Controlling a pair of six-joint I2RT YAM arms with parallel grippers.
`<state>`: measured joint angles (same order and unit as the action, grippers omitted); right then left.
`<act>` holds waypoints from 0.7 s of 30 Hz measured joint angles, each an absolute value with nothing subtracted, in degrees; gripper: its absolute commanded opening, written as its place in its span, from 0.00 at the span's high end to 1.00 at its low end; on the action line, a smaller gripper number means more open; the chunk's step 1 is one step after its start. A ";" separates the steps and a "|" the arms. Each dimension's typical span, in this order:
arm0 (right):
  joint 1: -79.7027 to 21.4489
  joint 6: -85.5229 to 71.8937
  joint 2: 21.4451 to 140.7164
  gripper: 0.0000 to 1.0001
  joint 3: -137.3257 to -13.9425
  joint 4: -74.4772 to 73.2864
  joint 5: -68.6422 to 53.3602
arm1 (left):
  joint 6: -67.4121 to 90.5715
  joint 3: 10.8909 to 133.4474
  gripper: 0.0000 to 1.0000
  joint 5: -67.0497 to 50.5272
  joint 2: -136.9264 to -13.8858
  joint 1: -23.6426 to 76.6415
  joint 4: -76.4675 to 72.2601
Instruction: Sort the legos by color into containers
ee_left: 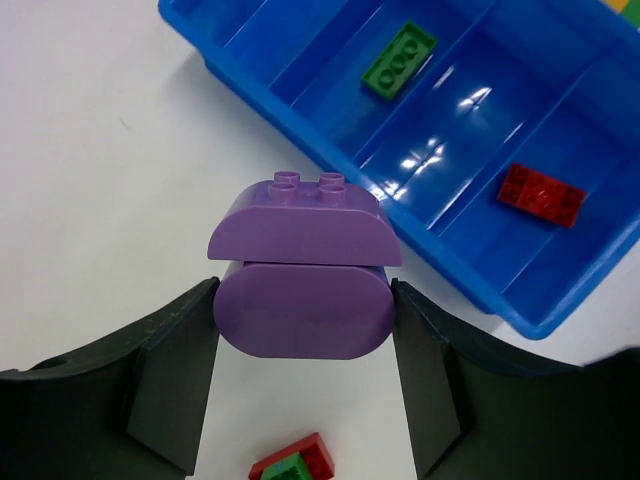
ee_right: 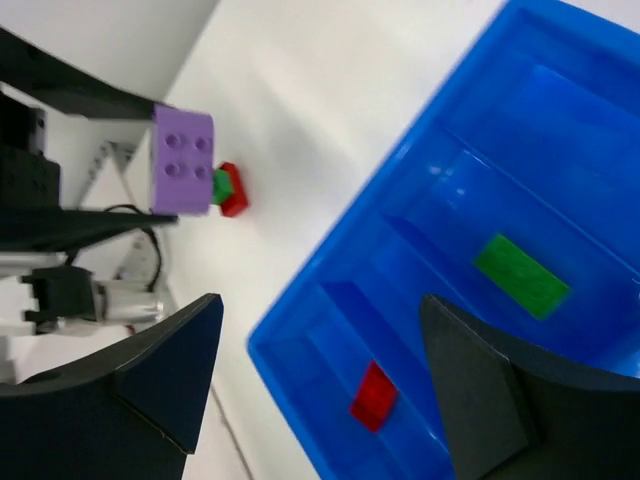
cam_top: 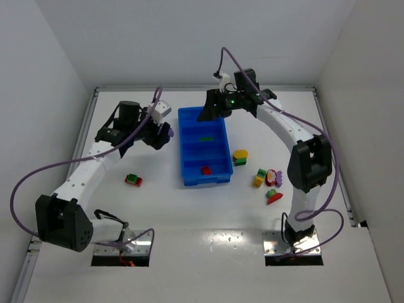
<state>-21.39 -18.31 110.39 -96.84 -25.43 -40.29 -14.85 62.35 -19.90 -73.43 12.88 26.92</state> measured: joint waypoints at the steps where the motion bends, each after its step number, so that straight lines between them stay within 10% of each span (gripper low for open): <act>1: -21.74 -19.25 110.98 0.20 -97.25 -24.82 -41.15 | -14.24 62.43 0.67 -19.92 -73.01 13.39 26.87; 21: -28.47 -27.05 115.33 0.20 -100.88 -17.08 -53.95 | -11.27 62.43 0.67 -15.79 -68.99 20.21 26.98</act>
